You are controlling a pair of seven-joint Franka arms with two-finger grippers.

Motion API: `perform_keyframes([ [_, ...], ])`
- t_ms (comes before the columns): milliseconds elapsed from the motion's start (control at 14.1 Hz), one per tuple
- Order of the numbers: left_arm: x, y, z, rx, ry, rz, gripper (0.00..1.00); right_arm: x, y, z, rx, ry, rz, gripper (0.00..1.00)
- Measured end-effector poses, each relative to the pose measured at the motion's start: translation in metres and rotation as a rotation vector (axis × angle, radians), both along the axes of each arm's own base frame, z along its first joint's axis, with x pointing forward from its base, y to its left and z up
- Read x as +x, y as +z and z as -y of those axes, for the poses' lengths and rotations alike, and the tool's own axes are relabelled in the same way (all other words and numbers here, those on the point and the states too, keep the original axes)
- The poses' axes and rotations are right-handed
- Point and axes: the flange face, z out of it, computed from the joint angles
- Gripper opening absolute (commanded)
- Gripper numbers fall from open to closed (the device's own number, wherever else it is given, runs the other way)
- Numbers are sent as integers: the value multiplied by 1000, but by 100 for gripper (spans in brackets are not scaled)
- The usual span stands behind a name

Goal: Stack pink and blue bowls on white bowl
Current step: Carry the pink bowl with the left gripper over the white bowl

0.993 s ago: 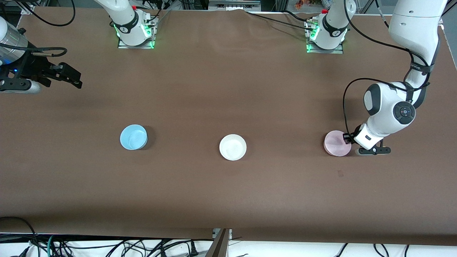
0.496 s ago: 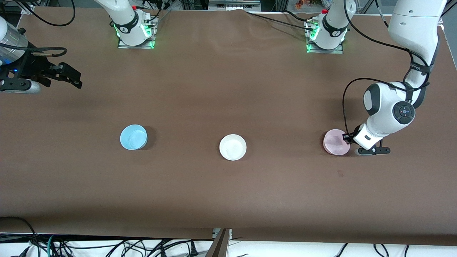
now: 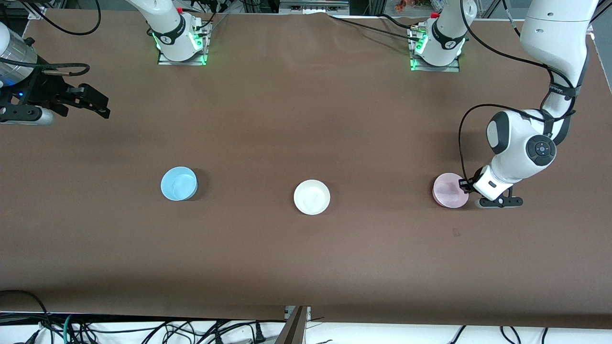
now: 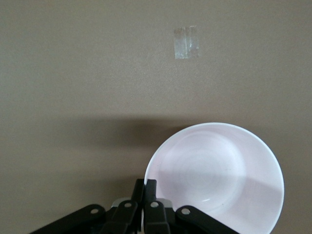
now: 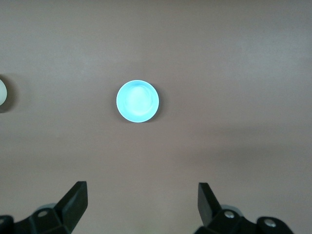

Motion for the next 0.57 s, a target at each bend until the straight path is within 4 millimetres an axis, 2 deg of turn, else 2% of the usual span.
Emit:
perform_keyframes([
  [142, 5, 5, 6, -1, 5, 13, 0, 0, 0, 0, 0, 0, 0, 100],
  [284, 15, 15, 22, -5, 41, 39, 0, 0, 0, 0, 0, 0, 0, 100],
  [426, 24, 28, 54, -14, 95, 67, 0, 0, 0, 0, 0, 0, 0, 100],
  [567, 26, 35, 95, -25, 148, 77, 0, 0, 0, 0, 0, 0, 0, 100],
])
